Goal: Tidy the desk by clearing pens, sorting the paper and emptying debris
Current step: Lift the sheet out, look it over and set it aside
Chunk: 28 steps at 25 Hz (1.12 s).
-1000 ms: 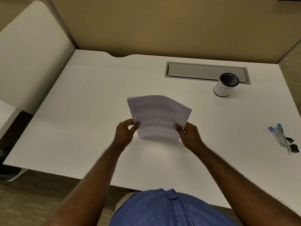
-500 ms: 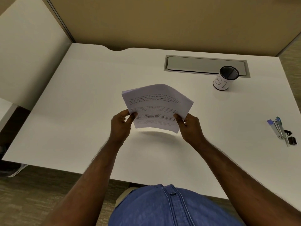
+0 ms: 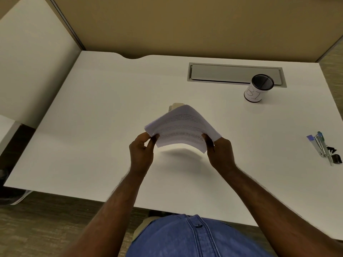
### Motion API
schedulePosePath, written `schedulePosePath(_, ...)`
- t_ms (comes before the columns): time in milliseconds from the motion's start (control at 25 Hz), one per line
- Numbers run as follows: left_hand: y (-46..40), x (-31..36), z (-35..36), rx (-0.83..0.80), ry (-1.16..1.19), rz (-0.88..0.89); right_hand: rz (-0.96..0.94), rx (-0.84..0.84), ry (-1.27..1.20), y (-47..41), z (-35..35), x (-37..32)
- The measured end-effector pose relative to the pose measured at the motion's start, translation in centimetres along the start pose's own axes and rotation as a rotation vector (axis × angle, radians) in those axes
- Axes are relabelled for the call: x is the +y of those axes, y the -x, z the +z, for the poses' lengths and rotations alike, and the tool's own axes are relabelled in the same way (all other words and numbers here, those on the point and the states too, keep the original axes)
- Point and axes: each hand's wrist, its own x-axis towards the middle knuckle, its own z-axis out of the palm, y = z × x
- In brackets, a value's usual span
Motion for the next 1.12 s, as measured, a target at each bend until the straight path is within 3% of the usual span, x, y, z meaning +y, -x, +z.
schedulePosePath(240,0.5,-0.4,0.2,0.032,-0.03,0.069,-0.069,0.032,0.014,0.3,0.3,0.4)
schedulePosePath(480,0.8,0.1,0.3,0.035,0.021,0.015,-0.032,0.022,0.019,0.0,0.2,0.8)
schedulePosePath(680,-0.1,1.3,-0.5,0.014,0.084,0.007,-0.061,-0.079,0.101,-2.7,-1.2,2.7)
schedulePosePath(840,-1.6,2.0,-1.3,-0.091,0.139,-0.025,-0.036,-0.09,0.005,-3.8,-2.1,2.0)
schedulePosePath(1120,-5.4,4.4,-2.9,-0.071,0.24,-0.034,-0.058,-0.095,-0.057,-8.3,-0.9,-1.2)
